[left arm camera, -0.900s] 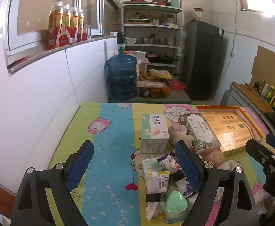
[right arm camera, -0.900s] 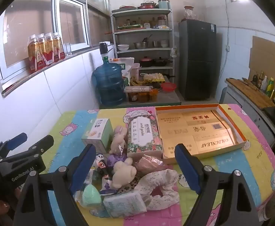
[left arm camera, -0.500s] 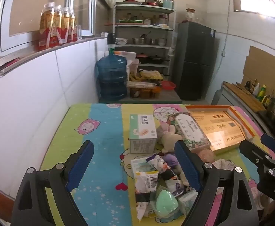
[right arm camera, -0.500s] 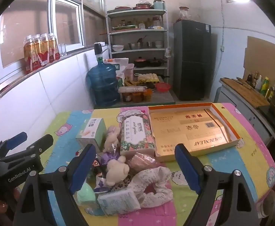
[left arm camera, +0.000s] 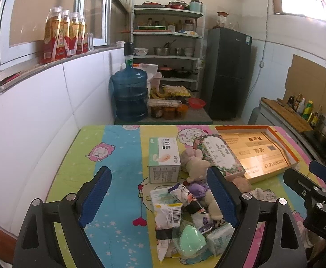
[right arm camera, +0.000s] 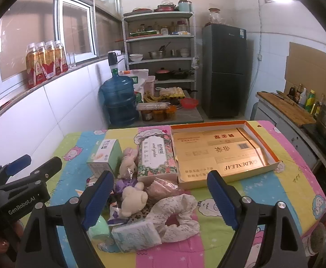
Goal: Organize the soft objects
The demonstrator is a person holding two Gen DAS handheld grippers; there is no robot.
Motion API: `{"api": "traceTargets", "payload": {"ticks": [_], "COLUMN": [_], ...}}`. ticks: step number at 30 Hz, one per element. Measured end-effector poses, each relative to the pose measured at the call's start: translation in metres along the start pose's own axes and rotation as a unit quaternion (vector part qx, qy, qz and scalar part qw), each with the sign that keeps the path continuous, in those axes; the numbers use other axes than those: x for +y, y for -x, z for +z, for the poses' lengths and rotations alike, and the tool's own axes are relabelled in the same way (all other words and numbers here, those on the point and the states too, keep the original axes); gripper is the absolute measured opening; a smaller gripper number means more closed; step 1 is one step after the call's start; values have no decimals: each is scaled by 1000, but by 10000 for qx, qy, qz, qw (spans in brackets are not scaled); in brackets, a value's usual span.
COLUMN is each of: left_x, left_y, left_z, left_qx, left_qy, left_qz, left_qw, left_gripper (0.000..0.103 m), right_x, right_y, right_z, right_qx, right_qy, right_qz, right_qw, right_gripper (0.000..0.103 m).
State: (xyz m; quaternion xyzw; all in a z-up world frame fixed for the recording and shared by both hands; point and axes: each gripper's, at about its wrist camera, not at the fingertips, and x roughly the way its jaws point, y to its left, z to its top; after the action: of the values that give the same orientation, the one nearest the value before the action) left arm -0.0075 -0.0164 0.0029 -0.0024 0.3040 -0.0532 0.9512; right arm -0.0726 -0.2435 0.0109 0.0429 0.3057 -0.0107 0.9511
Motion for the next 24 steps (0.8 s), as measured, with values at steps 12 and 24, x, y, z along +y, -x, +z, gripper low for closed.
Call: {"api": "traceTargets", "payload": {"ticks": [12,24], "left_x": [-8,-9], "left_y": [3,4], "left_z": [-1,-2], "left_qx": [-36,-43], "left_qy": [-61,-69], "left_qz": [-39,-40], "left_qw": [10000,10000], "left_gripper": [88,88], "right_x": [-7,-7], "right_y": [4,5], "right_z": [-1,-1], "right_qx": [23,23], "right_qy": [-62,-67], "right_qz": [0,22], "right_qw": [10000,10000], "right_gripper": [86,86]}}
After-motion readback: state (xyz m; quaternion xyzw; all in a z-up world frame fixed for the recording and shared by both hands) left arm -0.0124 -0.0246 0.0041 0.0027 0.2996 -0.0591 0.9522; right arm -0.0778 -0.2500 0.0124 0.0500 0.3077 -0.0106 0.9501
